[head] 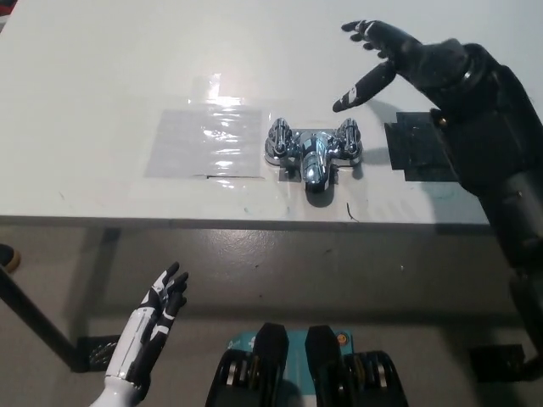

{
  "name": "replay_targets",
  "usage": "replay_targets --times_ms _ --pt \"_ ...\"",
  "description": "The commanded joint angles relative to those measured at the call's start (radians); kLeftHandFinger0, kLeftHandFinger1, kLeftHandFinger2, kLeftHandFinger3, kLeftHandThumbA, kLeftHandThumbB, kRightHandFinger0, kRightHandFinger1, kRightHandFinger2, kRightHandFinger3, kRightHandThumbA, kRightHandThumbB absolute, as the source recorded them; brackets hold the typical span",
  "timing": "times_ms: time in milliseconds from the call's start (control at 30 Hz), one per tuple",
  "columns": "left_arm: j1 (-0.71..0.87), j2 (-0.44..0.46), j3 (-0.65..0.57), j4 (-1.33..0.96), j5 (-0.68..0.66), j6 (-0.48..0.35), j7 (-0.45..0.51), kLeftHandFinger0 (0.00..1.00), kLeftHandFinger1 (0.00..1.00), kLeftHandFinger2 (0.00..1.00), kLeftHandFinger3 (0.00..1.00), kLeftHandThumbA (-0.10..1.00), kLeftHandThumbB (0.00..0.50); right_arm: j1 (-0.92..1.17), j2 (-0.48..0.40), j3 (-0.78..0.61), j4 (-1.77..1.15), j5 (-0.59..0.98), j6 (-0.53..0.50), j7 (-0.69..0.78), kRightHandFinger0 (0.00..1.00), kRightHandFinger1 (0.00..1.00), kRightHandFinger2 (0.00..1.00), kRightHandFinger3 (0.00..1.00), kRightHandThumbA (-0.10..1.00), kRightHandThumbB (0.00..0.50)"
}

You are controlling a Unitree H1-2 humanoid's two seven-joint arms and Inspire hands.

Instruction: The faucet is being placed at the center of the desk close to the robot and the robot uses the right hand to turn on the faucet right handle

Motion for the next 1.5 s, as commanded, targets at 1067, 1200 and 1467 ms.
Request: replay_targets --times_ms 1067,1200,1467 --pt "-0.006 0.018 -0.013 -0.011 -0.005 -0.030 -0.010 1.00 1.00 1.00 1.00 0.88 0.132 -0.227 0.070 0.188 0.327 -0.090 0.010 -0.005 1.00 1.00 1.00 1.00 0.91 0.291" --pt "-0.006 0.019 -0.014 -0.014 0.001 -0.027 -0.006 1.00 1.00 1.00 1.00 0.89 0.136 -0.231 0.076 0.169 0.360 -0.064 0.010 -0.023 1.00 1.00 1.00 1.00 0.86 0.305" --pt "-0.014 0.023 -0.015 -0.010 -0.002 -0.028 -0.008 1.00 1.00 1.00 1.00 0.88 0.133 -0.239 0.076 0.200 0.382 -0.059 0.004 0.016 1.00 1.00 1.00 1.00 0.93 0.289"
